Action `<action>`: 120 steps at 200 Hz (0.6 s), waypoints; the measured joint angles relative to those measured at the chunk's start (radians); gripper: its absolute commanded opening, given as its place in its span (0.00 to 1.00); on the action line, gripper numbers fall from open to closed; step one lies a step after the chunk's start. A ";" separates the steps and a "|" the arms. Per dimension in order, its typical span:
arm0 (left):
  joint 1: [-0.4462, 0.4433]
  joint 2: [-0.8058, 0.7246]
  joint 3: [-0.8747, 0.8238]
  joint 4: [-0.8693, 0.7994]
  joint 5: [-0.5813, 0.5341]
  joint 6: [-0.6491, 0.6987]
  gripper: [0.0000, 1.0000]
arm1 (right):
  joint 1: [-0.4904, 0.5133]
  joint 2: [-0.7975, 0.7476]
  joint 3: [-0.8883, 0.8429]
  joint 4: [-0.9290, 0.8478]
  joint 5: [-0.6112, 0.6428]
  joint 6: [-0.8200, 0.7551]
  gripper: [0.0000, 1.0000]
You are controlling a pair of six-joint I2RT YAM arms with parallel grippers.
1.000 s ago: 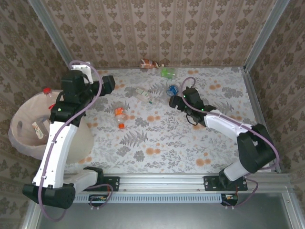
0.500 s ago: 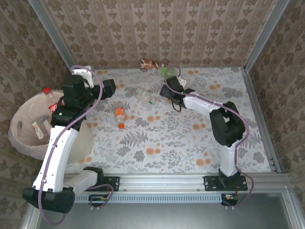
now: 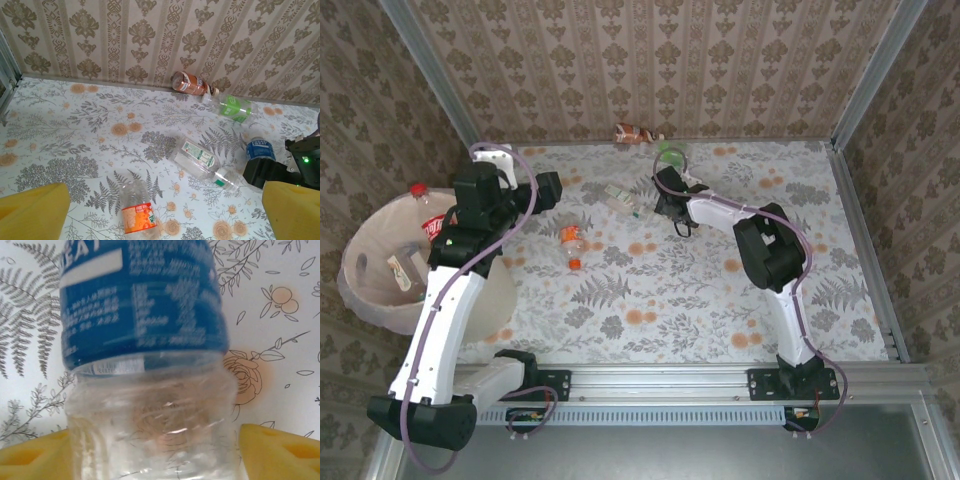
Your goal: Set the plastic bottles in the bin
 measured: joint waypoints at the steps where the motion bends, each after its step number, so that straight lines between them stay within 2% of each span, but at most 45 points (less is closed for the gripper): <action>1: 0.000 0.000 0.000 0.000 0.000 0.000 1.00 | 0.000 0.000 0.000 0.000 0.000 0.003 0.68; 24: 0.000 0.000 0.000 0.000 0.001 0.000 1.00 | 0.000 -0.004 -0.017 0.016 0.001 -0.002 0.56; 56: 0.000 0.000 -0.005 0.005 0.022 -0.001 1.00 | 0.000 -0.100 -0.190 0.131 -0.013 -0.050 0.49; 86: 0.000 0.001 -0.052 0.057 0.110 -0.034 1.00 | 0.000 -0.285 -0.425 0.242 -0.057 -0.134 0.42; 120: -0.027 0.040 -0.095 0.135 0.235 -0.085 1.00 | -0.005 -0.563 -0.655 0.385 -0.132 -0.197 0.40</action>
